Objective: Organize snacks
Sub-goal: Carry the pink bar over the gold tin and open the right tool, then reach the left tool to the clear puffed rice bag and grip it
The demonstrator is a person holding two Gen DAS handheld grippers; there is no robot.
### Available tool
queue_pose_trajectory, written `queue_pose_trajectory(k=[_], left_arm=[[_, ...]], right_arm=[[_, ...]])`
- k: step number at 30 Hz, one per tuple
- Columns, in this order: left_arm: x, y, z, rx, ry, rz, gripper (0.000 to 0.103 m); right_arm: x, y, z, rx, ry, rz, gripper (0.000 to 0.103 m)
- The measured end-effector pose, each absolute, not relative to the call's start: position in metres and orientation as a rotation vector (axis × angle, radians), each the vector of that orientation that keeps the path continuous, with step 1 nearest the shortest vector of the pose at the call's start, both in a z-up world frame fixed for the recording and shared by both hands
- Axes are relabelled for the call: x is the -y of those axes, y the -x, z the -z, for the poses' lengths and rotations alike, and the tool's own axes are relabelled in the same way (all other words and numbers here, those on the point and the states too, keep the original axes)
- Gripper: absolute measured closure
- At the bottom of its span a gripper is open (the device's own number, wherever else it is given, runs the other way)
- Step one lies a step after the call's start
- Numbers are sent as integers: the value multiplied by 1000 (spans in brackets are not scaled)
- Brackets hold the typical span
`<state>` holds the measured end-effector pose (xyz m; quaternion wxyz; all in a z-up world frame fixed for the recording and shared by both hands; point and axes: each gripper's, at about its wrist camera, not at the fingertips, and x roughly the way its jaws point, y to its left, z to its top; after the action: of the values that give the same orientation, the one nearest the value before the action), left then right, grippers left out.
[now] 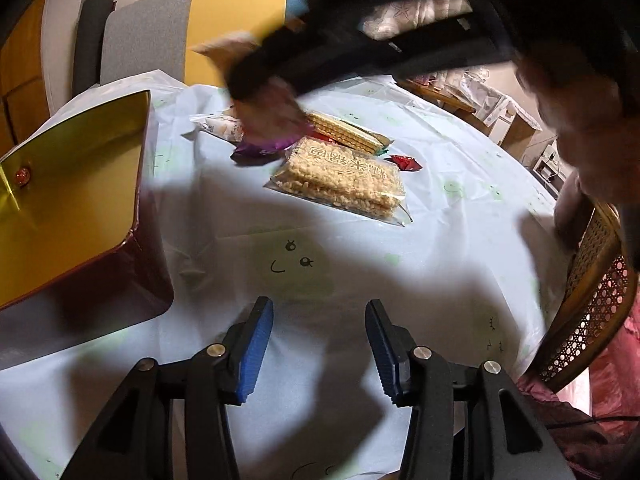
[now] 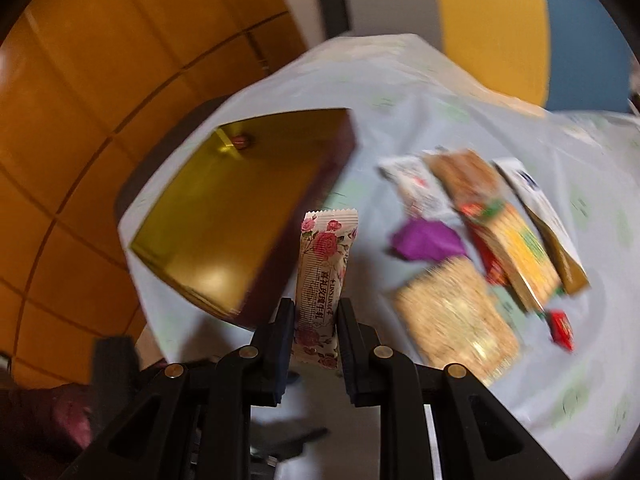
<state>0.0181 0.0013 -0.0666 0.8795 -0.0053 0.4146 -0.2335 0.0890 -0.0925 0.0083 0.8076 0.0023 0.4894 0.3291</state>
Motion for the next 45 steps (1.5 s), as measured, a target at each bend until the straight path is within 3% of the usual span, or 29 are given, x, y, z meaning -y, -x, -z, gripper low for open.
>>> queue_pose_trajectory(k=[13,16,20,37,45], left_arm=[[-5,-19,69,-853,36,498,54],[-5,-20,69,-853,39,501,54],[-5,-20,69,-852,39,500,54],[0,-18,69,-854,-9,483,53],[16,-17,68,-873,-93,452,44]], right_arm=[[6,-118,-22,-1086,100,-878,79],[-5,-125,-16,-1101,103,-876,65],[0,-127,-13,-1092,94,-853,65],[159,-123,-9,-1088,94,-484,65],[256,-137,10,-1062,43,-204,65]])
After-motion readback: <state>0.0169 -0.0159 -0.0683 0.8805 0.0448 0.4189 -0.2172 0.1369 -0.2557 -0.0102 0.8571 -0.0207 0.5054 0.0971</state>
